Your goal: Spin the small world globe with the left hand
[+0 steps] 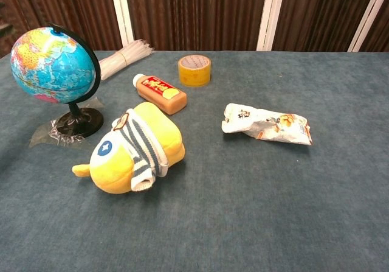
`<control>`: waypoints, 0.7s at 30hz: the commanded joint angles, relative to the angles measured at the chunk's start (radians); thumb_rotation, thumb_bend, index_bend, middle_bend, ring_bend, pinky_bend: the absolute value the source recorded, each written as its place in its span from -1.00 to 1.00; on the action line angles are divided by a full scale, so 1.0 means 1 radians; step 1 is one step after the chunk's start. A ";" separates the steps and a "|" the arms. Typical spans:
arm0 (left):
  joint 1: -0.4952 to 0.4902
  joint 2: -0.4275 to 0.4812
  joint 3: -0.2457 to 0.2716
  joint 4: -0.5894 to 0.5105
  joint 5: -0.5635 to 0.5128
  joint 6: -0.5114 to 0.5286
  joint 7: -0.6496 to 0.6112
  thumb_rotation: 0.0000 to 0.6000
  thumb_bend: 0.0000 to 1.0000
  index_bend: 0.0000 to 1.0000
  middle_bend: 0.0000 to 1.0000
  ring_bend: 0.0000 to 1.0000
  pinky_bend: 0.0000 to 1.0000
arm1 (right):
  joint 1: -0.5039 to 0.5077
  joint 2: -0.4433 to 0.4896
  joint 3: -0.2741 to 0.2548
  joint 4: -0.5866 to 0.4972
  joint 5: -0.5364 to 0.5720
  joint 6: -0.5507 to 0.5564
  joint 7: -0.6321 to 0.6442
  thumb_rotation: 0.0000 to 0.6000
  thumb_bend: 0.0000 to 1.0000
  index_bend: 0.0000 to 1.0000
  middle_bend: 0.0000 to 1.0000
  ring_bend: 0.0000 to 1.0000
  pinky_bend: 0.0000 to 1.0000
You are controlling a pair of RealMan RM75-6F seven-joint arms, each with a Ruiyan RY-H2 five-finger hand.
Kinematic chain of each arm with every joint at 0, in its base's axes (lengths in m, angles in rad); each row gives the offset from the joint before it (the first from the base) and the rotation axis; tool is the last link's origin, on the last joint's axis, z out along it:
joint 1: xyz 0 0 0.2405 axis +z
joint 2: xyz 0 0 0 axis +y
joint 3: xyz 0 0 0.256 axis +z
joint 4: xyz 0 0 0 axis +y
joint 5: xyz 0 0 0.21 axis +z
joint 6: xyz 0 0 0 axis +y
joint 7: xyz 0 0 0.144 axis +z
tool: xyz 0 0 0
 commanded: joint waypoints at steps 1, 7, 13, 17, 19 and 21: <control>-0.007 -0.008 0.014 -0.013 0.006 -0.006 0.045 1.00 -0.35 -1.00 -1.00 -1.00 -1.00 | 0.001 0.001 0.000 0.000 -0.001 -0.001 0.002 1.00 -0.75 -1.00 -1.00 -1.00 -1.00; -0.022 -0.065 0.030 0.029 0.001 0.002 0.169 0.92 -0.35 -1.00 -1.00 -1.00 -1.00 | 0.001 0.005 0.002 -0.001 0.004 0.001 0.010 1.00 -0.75 -1.00 -1.00 -1.00 -1.00; -0.040 -0.107 0.025 0.070 -0.017 0.000 0.236 0.93 -0.34 -1.00 -1.00 -1.00 -1.00 | 0.004 0.003 0.003 0.002 0.007 -0.006 0.008 1.00 -0.75 -1.00 -1.00 -1.00 -1.00; -0.041 -0.116 0.019 0.070 -0.035 -0.004 0.247 0.95 -0.35 -1.00 -1.00 -1.00 -1.00 | 0.005 0.002 0.007 0.003 0.016 -0.011 0.004 1.00 -0.75 -1.00 -1.00 -1.00 -1.00; -0.042 -0.119 0.019 0.068 -0.039 -0.006 0.254 0.97 -0.35 -1.00 -1.00 -1.00 -1.00 | 0.005 0.001 0.009 0.003 0.021 -0.013 0.004 1.00 -0.75 -1.00 -1.00 -1.00 -1.00; -0.045 -0.123 0.018 0.074 -0.048 -0.015 0.260 0.98 -0.35 -1.00 -1.00 -1.00 -1.00 | 0.007 0.001 0.011 0.003 0.026 -0.018 0.003 1.00 -0.75 -1.00 -1.00 -1.00 -1.00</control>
